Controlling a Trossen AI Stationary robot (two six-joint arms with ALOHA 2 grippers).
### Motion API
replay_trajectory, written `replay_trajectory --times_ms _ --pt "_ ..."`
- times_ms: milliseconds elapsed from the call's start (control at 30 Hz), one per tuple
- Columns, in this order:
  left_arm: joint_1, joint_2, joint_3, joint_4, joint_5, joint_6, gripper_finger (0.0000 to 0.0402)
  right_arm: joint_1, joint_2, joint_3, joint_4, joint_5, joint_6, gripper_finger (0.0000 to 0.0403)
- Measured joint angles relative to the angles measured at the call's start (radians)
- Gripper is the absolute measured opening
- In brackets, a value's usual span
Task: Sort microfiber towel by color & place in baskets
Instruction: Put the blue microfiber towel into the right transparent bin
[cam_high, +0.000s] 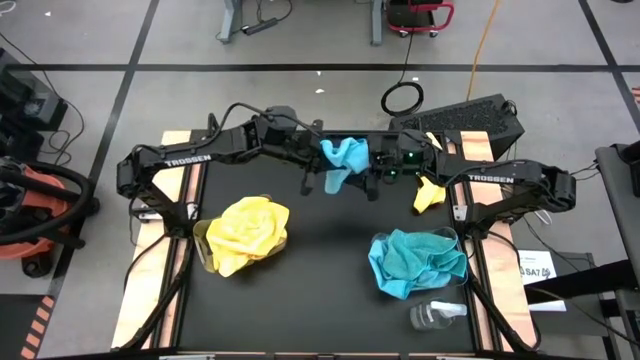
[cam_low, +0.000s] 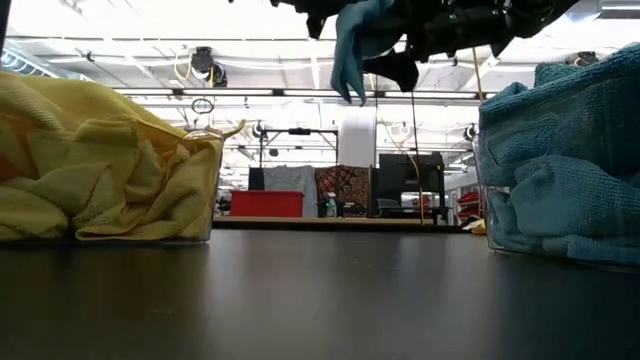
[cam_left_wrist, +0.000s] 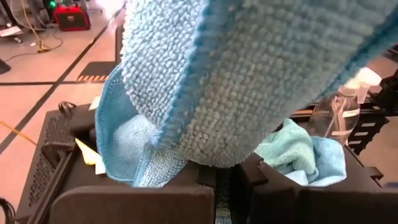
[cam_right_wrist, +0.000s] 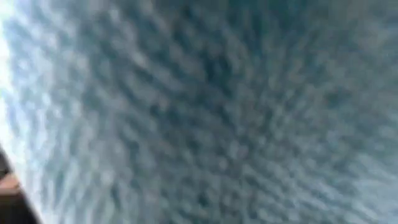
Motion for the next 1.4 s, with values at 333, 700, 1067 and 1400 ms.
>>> replay_trajectory --times_ms 333,700,1067,1400 --pt "-0.008 0.055 0.001 0.032 0.039 -0.002 0.0026 0.014 0.006 -0.001 0.072 -0.048 0.018 0.0215" --pt "-0.026 0.061 0.0 0.05 -0.001 -0.016 0.0093 0.02 -0.026 -0.001 -0.031 -0.068 0.053 0.0012" --pt "-0.027 0.048 0.0 -0.114 0.041 -0.054 0.0267 0.021 -0.261 0.0 -0.311 -0.141 0.068 0.0006" --pt "-0.026 0.037 -0.001 -0.236 0.064 -0.054 0.0304 0.023 -0.562 0.001 -0.617 -0.343 0.209 0.0006"
